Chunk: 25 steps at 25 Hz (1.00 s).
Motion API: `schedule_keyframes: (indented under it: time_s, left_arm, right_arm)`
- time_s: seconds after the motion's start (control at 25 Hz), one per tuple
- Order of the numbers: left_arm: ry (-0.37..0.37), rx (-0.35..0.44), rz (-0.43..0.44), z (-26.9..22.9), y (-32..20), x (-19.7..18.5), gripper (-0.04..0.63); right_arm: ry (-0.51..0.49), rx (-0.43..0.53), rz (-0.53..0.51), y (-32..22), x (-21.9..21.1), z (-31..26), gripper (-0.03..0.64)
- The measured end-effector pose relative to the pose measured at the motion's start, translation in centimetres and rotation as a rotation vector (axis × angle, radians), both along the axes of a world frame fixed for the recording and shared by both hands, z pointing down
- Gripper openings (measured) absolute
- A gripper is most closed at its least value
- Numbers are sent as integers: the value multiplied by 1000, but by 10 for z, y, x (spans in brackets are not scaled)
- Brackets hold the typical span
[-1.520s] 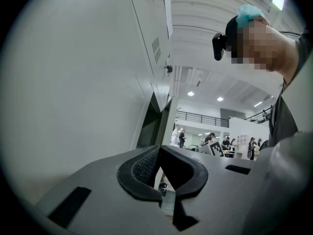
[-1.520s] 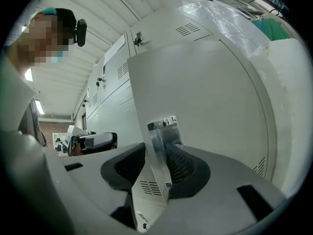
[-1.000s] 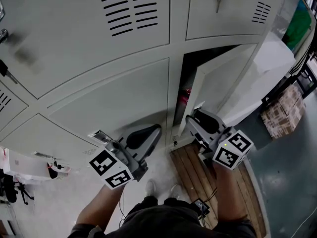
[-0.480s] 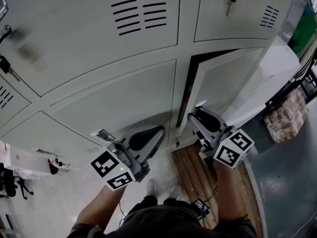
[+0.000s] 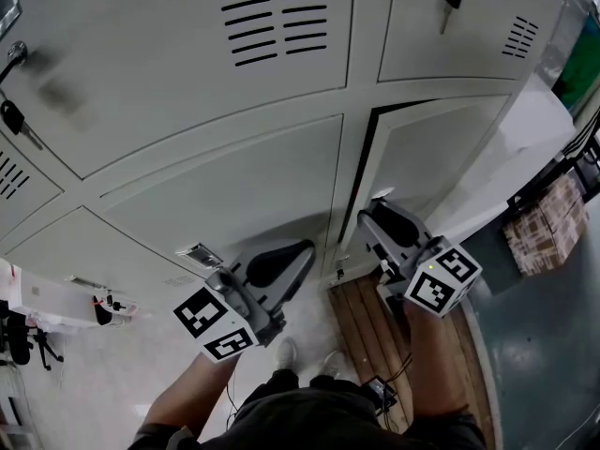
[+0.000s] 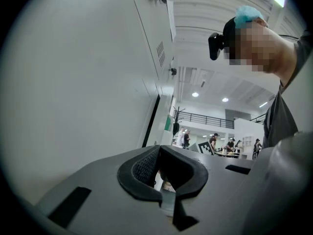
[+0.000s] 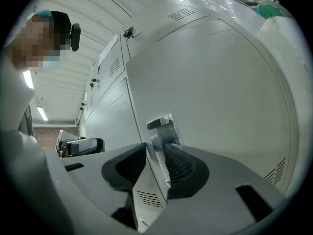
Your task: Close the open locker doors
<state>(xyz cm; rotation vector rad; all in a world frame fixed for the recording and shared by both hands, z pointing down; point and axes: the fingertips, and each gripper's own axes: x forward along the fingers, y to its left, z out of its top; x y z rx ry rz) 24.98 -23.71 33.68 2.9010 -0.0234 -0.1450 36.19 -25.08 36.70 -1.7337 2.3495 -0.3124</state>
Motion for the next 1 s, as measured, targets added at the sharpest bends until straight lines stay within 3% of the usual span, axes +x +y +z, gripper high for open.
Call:
schedule_keyframes:
  time_s: [1.0]
  left_arm:
    - [-2, -2, -38, -1, -10, -5, 9]
  right_arm:
    - [-25, 10, 13, -21, 6, 0, 101]
